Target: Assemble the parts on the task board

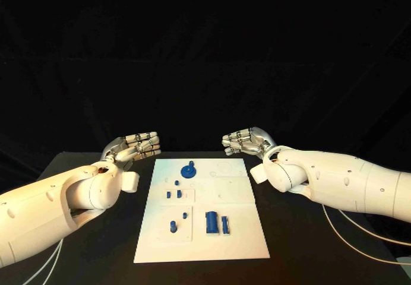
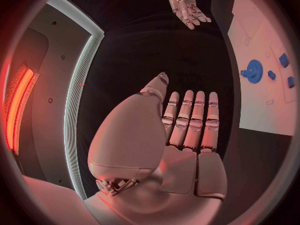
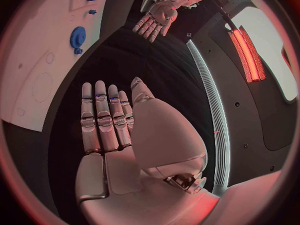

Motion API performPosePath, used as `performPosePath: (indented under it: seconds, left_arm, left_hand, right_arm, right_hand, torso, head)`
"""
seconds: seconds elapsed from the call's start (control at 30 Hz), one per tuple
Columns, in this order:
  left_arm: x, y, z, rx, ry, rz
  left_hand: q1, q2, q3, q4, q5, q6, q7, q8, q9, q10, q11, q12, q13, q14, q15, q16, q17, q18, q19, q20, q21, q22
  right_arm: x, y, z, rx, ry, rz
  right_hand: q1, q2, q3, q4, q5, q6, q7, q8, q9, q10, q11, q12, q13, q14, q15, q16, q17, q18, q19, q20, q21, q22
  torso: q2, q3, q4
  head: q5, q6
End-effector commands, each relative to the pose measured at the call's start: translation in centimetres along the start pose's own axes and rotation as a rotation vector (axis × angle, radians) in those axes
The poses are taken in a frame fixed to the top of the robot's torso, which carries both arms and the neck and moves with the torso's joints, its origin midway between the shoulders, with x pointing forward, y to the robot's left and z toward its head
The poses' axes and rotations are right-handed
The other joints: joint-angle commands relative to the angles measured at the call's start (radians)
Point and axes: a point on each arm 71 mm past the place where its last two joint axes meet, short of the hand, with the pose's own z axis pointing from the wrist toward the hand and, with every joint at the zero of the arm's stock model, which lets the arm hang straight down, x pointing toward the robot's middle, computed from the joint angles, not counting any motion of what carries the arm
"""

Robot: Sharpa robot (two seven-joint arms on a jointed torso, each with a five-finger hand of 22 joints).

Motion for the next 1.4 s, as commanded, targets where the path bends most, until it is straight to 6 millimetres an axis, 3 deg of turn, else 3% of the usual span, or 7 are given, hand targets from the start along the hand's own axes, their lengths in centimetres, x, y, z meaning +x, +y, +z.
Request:
performPosePath:
  seconds: [0.03,0.1,0.57,0.63,0.67,0.77,1.4]
  left_arm:
    - [-0.2,-0.2,0.4,0.045,-0.066,-0.020]
    - [0.1,0.1,0.3,0.007,-0.015,-0.004]
    - [2.2,1.7,-2.3,0.069,-0.128,0.061]
    - [2.6,2.0,-2.8,0.082,-0.149,0.075]
    - [2.8,2.1,-3.1,0.088,-0.157,0.082]
    - [3.3,2.4,-3.7,0.104,-0.182,0.100]
    - [3.7,2.5,-4.2,0.115,-0.199,0.112]
  left_hand:
    - [0.004,0.012,-0.013,-0.001,0.005,-0.002,0.010,-0.002,-0.001,-0.006,0.001,-0.004,-0.001,0.011,0.002,-0.018,-0.004,-0.017,0.014,0.001,-0.015,-0.016]
    - [-0.445,0.035,-0.041,-0.051,-0.051,-0.281,-0.038,-0.065,-0.065,-0.289,-0.059,-0.066,-0.063,-0.251,-0.050,-0.117,-0.068,-0.046,-0.210,-0.086,-0.108,-0.074]
    - [-0.891,0.106,-0.116,-0.166,-0.100,-0.556,-0.133,-0.065,-0.065,-0.577,-0.116,-0.066,-0.063,-0.504,-0.103,-0.117,-0.068,-0.078,-0.424,-0.174,-0.108,-0.133]
    - [-0.938,0.106,-0.116,-0.166,-0.170,-0.585,-0.133,-0.065,-0.065,-0.607,-0.122,-0.066,-0.063,-0.532,-0.176,-0.117,-0.068,-0.154,-0.448,-0.183,-0.108,-0.140]
    - [-0.960,0.106,-0.116,-0.166,-0.170,-0.599,-0.133,-0.065,-0.065,-0.621,-0.125,-0.066,-0.063,-0.544,-0.176,-0.117,-0.068,-0.154,-0.458,-0.187,-0.108,-0.211]
    - [-1.029,0.106,-0.116,-0.166,-0.170,-0.642,-0.133,-0.065,-0.065,-0.666,-0.196,-0.066,-0.063,-0.584,-0.176,-0.117,-0.068,-0.154,-0.493,-0.200,-0.108,-0.211]
    - [-1.280,0.106,-0.116,-0.166,-0.170,-0.797,-0.133,-0.065,-0.065,-0.825,-0.196,-0.066,-0.063,-0.728,-0.176,-0.117,-0.068,-0.154,-0.614,-0.291,-0.108,-0.211]
  right_arm:
    - [0.1,0.3,0.3,-0.048,0.012,0.093]
    - [-0.1,0.0,0.2,-0.007,-0.007,0.021]
    - [3.8,0.6,-2.5,-0.036,-0.145,0.176]
    - [4.4,0.7,-3.1,-0.036,-0.170,0.199]
    - [4.6,0.8,-3.3,-0.035,-0.180,0.209]
    - [5.3,1.0,-4.0,-0.031,-0.209,0.233]
    - [5.7,1.1,-4.4,-0.028,-0.225,0.246]
  right_hand:
    - [-0.011,0.001,0.000,-0.011,0.004,0.005,0.002,-0.002,-0.013,0.009,0.001,-0.006,-0.021,0.009,0.001,-0.007,-0.018,0.016,-0.003,0.003,-0.005,-0.028]
    - [-0.452,-0.023,0.045,-0.060,-0.064,-0.294,-0.057,-0.065,-0.056,-0.322,-0.043,-0.081,-0.054,-0.330,-0.036,-0.070,-0.055,-0.051,-0.268,-0.072,-0.067,-0.177]
    - [-0.901,-0.023,0.045,-0.112,-0.127,-0.586,-0.115,-0.065,-0.159,-0.644,-0.151,-0.081,-0.130,-0.662,-0.122,-0.070,-0.142,-0.084,-0.535,-0.143,-0.067,-0.327]
    - [-0.947,-0.023,0.045,-0.184,-0.134,-0.617,-0.121,-0.065,-0.159,-0.678,-0.151,-0.081,-0.130,-0.698,-0.122,-0.070,-0.142,-0.089,-0.563,-0.151,-0.067,-0.343]
    - [-0.969,-0.023,0.045,-0.184,-0.137,-0.632,-0.194,-0.065,-0.159,-0.694,-0.151,-0.081,-0.130,-0.714,-0.122,-0.070,-0.142,-0.089,-0.576,-0.154,-0.067,-0.350]
    - [-1.037,-0.023,0.045,-0.184,-0.215,-0.677,-0.194,-0.065,-0.159,-0.745,-0.151,-0.081,-0.130,-0.766,-0.122,-0.070,-0.142,-0.170,-0.617,-0.166,-0.067,-0.372]
    - [-1.284,-0.023,0.045,-0.184,-0.215,-0.841,-0.194,-0.065,-0.159,-0.926,-0.151,-0.081,-0.130,-0.953,-0.122,-0.070,-0.142,-0.170,-0.764,-0.241,-0.067,-0.524]
  torso:
    - [-0.004,0.0051,0.0053]
    - [-0.002,0.0019,0.0019]
    - [-0.027,0.0301,-0.0528]
    - [-0.030,0.0331,-0.0586]
    - [-0.031,0.0342,-0.0607]
    - [-0.032,0.0359,-0.0640]
    - [-0.032,0.0359,-0.0640]
  head:
    - [0.007,0.010]
    - [0.003,0.005]
    - [0.104,0.064]
    - [0.115,0.070]
    - [0.119,0.073]
    - [0.125,0.076]
    - [0.125,0.076]
